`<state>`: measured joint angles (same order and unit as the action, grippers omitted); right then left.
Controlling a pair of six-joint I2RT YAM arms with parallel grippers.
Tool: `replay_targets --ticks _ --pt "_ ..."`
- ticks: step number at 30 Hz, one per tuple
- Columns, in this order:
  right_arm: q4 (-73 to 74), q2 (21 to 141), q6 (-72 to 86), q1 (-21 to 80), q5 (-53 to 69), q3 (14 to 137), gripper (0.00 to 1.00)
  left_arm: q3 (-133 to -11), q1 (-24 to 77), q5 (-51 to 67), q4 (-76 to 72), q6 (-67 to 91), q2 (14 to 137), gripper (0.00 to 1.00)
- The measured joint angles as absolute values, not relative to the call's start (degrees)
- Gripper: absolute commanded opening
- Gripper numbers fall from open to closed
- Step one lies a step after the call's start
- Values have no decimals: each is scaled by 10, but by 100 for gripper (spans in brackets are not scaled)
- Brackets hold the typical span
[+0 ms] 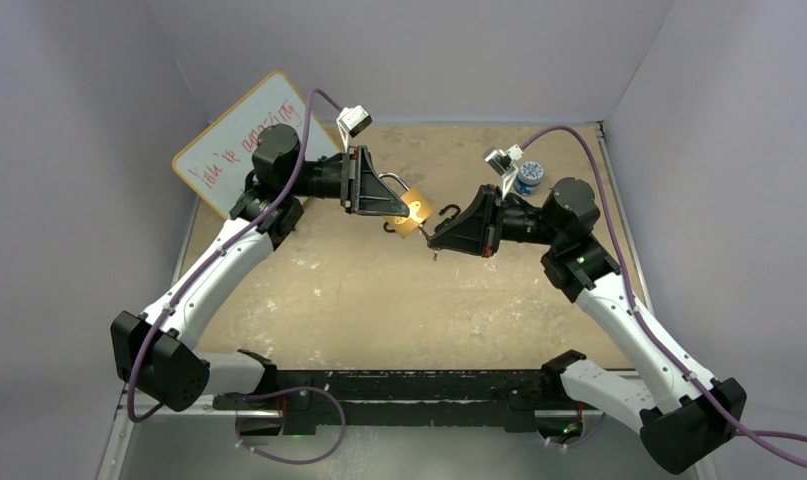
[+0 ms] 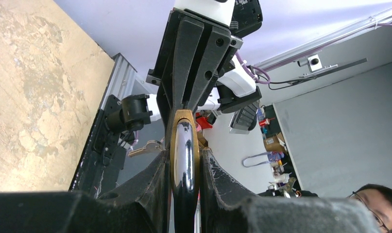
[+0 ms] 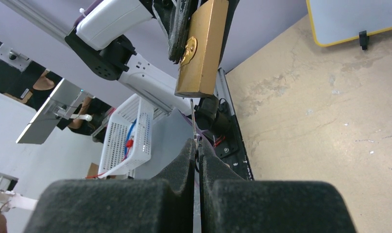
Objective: Unlock with the key
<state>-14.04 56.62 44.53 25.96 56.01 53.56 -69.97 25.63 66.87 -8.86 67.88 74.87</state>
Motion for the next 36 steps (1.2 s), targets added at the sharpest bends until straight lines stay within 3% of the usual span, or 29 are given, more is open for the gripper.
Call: replay_targets --ticks 36 --pt "-160 604 484 260 565 547 0 -695 251 658 -62 625 739 0"
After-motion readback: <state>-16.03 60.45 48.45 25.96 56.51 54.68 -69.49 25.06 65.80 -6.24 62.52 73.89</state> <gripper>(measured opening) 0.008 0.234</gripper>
